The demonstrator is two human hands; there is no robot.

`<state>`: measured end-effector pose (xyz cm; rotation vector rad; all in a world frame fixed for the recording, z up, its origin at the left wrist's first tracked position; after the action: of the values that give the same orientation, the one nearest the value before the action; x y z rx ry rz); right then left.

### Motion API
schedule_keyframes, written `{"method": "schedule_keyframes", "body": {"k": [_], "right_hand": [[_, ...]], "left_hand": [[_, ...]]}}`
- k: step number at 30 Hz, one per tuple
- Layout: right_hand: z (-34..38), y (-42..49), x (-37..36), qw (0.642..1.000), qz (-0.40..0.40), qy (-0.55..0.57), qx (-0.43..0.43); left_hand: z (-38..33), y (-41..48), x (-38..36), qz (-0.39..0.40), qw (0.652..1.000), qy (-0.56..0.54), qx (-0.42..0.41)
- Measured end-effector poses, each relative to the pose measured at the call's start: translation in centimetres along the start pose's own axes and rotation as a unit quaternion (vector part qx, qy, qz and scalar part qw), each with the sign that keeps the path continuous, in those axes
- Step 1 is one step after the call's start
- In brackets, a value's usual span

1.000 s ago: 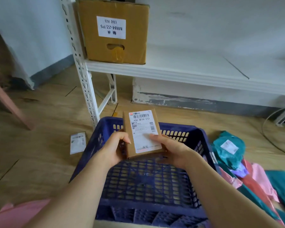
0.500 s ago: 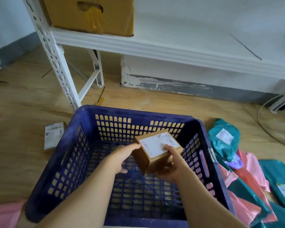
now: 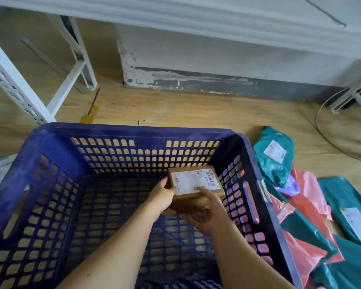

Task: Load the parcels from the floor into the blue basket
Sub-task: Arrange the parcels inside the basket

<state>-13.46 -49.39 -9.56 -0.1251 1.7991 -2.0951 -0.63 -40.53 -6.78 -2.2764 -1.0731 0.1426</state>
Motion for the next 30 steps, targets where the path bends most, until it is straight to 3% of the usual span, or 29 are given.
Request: {"method": "schedule_keyframes", "body": {"k": [7, 13, 20, 25, 30], "right_hand": [[-0.2, 3.3, -0.7, 1.0, -0.011, 0.015, -0.017], [0.5, 3.8, -0.3, 0.999, -0.05, -0.004, 0.007], [1.0, 3.3, 0.5, 0.998, -0.051, -0.044, 0.016], [1.1, 2.4, 1.5, 0.979, -0.087, -0.184, 0.003], [3.1, 0.9, 1.2, 0.942, -0.127, -0.307, 0.052]], "left_hand": [[1.5, 2.2, -1.7, 0.052, 0.989, 0.135, -0.041], [1.6, 3.0, -2.0, 0.047, 0.993, 0.096, -0.047], [1.9, 2.8, -2.5, 0.109, 0.986, 0.121, -0.024], [1.5, 2.5, -3.1, 0.13, 0.975, 0.177, -0.031], [0.5, 1.8, -0.9, 0.113, 0.958, 0.26, -0.047]]}}
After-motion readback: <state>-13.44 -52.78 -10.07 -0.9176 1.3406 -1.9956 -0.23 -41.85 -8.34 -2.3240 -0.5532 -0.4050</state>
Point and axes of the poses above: each hand's wrist, its own y-axis towards the middle knuckle, its own x-axis out of the back of the hand, z = x × y, the point moved 10 cm from there along y, towards the middle knuckle, and after that the axes turned 10 degrees about -x, right-handed, at the moved point
